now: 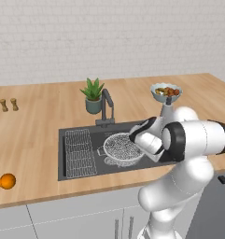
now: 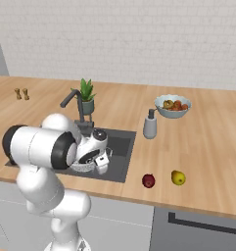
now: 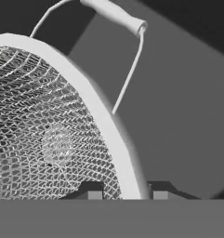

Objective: Put the colander in the sink, put the pear, pear, orange in the colander, and turn on the sink faucet and pour water over the colander.

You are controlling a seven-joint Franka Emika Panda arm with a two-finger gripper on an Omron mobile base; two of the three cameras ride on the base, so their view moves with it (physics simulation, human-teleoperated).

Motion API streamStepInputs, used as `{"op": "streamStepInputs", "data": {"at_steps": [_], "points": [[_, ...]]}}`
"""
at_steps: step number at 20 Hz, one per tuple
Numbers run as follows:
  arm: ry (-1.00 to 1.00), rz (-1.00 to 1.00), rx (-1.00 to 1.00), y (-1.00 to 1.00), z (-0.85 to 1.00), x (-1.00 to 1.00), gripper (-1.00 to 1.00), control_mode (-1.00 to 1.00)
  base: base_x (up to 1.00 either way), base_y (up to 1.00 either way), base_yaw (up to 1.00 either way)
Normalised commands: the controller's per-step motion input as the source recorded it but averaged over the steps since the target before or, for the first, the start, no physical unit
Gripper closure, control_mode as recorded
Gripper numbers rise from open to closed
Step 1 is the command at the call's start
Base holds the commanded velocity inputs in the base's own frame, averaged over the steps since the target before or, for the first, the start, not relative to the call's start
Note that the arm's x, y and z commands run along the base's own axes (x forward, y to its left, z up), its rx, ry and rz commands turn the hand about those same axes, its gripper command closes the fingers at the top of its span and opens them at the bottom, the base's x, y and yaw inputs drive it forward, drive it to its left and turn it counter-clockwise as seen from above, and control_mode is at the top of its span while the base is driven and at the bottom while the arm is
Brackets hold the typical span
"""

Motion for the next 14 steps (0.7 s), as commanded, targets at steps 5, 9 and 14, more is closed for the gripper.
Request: {"op": "streamStepInputs", "data": {"at_steps": [5,9,14], "points": [[-0.13,0.02,0.0,0.36,-0.31,0.0,1.0,-1.0,0.0,0.0,0.0],[-0.11,0.02,0.0,0.34,-0.4,0.0,1.0,-1.0,0.0,0.0,0.0],[-0.02,0.01,-0.02,0.28,-0.6,0.03,1.0,-1.0,0.0,0.0,0.0]]}}
